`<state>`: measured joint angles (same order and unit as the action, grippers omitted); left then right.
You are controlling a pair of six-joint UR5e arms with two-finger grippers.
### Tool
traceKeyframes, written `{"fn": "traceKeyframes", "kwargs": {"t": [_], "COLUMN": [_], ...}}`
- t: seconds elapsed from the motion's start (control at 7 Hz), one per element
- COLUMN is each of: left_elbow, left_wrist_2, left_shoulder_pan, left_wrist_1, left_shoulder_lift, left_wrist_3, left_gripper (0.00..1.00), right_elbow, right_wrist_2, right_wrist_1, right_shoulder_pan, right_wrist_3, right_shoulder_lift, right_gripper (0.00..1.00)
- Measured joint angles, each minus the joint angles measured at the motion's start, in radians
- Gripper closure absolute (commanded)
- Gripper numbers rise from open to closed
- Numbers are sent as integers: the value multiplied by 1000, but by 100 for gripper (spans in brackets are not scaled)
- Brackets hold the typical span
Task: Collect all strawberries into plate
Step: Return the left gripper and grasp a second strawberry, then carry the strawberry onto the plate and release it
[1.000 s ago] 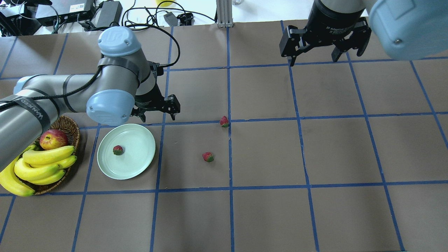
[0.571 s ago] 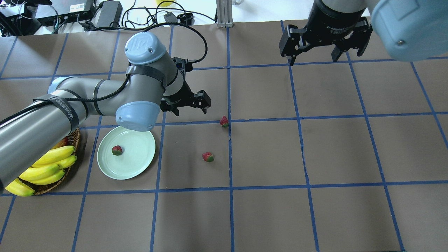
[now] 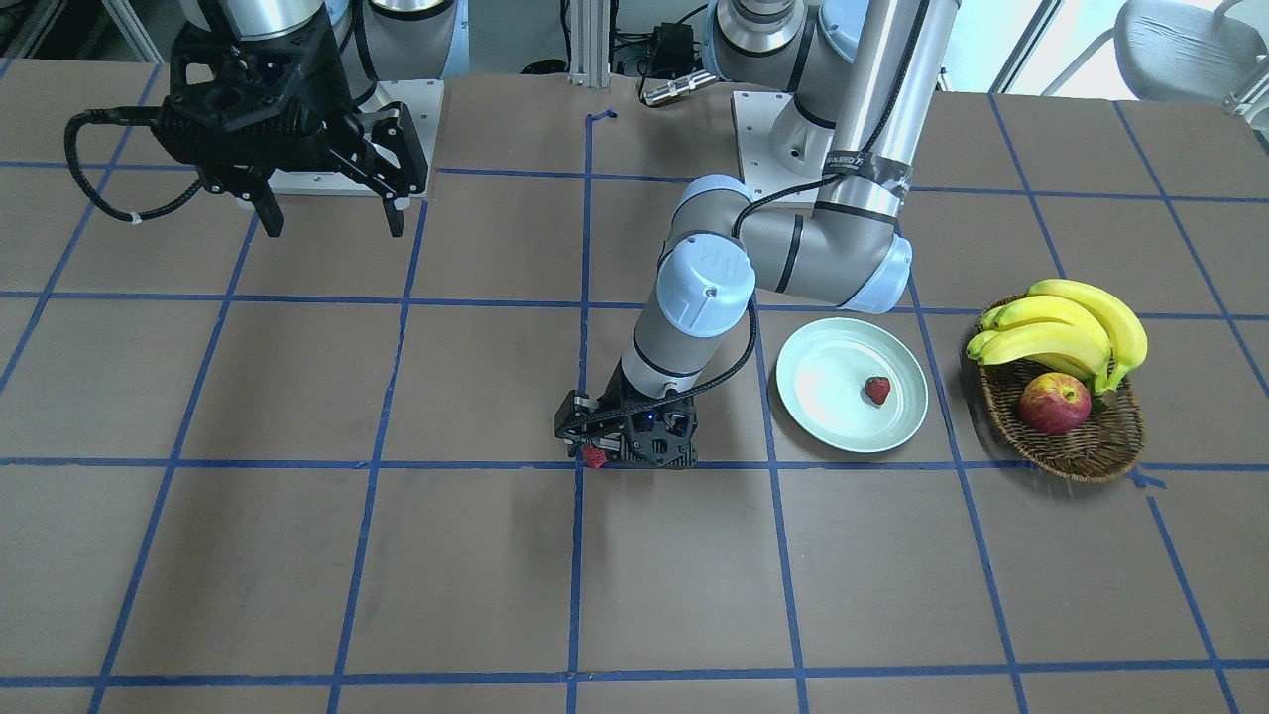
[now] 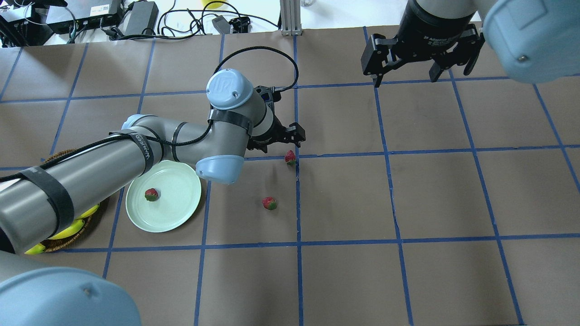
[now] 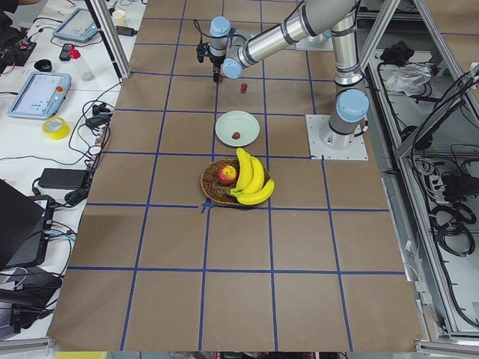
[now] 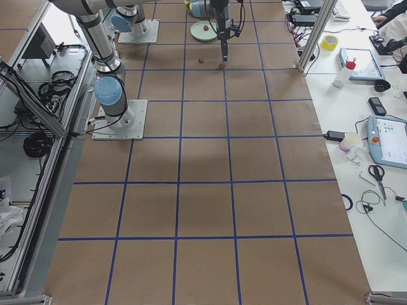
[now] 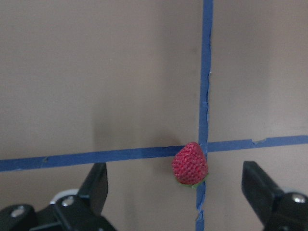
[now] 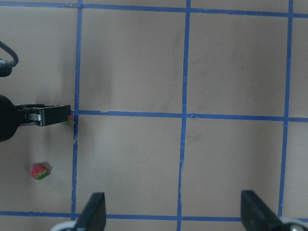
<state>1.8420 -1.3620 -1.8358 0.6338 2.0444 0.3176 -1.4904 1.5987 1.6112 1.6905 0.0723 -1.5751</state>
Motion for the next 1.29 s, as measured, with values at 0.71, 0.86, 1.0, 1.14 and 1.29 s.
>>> {"fn": "traceKeyframes", "kwargs": {"t": [0.71,0.86,1.0,1.14,1.29], "left_elbow": [0,0,-5,-17,-40], "left_wrist_2": [14,2,-22,-65,-122], "left_shoulder_pan": [-26,-27,-25,-17,10], "left_wrist_1": [-45,-42,-22,33,133], "left_shoulder_lift": [64,56,37,16,-9], "left_wrist_3": [13,2,-20,-64,-137], "left_gripper": [100,100,100,100,100], "right_elbow": [-5,-8,-10,-12,-16], "right_wrist_2": [4,3,2,4,6], "right_wrist_1": [-5,-3,-3,-3,-3], "right_shoulder_pan": [-1,0,0,0,-1], "right_wrist_3": [12,12,12,12,12], "right_shoulder_lift": [0,0,0,0,0], "right_gripper": [0,0,0,0,0]}}
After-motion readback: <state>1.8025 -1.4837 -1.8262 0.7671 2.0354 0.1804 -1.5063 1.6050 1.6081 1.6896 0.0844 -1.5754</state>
